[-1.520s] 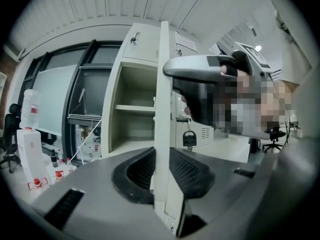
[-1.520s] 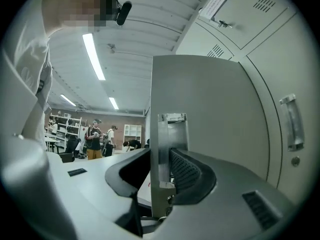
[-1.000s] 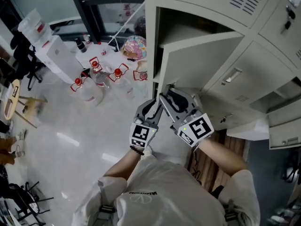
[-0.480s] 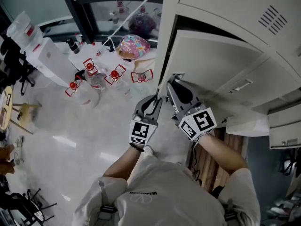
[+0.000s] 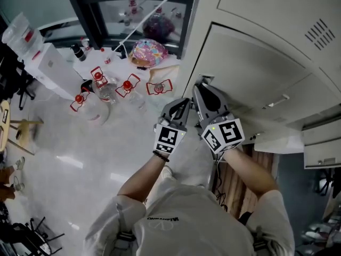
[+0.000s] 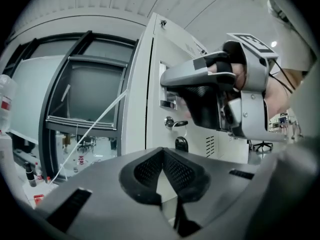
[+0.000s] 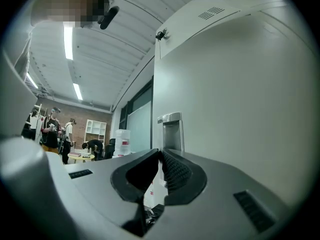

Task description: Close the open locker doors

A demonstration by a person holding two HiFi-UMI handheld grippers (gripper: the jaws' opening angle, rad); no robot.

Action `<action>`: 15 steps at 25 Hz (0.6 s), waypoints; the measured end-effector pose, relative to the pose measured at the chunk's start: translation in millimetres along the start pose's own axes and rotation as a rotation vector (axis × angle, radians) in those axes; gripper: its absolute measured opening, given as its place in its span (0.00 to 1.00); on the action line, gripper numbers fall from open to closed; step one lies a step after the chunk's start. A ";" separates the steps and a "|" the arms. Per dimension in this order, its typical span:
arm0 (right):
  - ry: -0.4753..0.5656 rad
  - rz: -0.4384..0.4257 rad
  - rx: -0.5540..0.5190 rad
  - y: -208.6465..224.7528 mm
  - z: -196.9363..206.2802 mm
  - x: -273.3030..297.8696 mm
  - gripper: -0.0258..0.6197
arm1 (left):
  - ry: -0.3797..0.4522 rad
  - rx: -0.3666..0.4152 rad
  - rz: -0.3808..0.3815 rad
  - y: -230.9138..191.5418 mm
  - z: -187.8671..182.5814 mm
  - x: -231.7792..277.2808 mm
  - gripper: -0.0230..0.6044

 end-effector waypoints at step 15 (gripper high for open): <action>-0.041 0.100 0.021 7.3 6.2 3.5 0.10 | -0.004 0.008 -0.049 -8.6 1.5 19.0 0.04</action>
Point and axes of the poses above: the fingertips, and each gripper's own axes: x forward along the fingers, y to its right, z out of its underside, the point moved 6 cm from there along -x, backward along the fingers
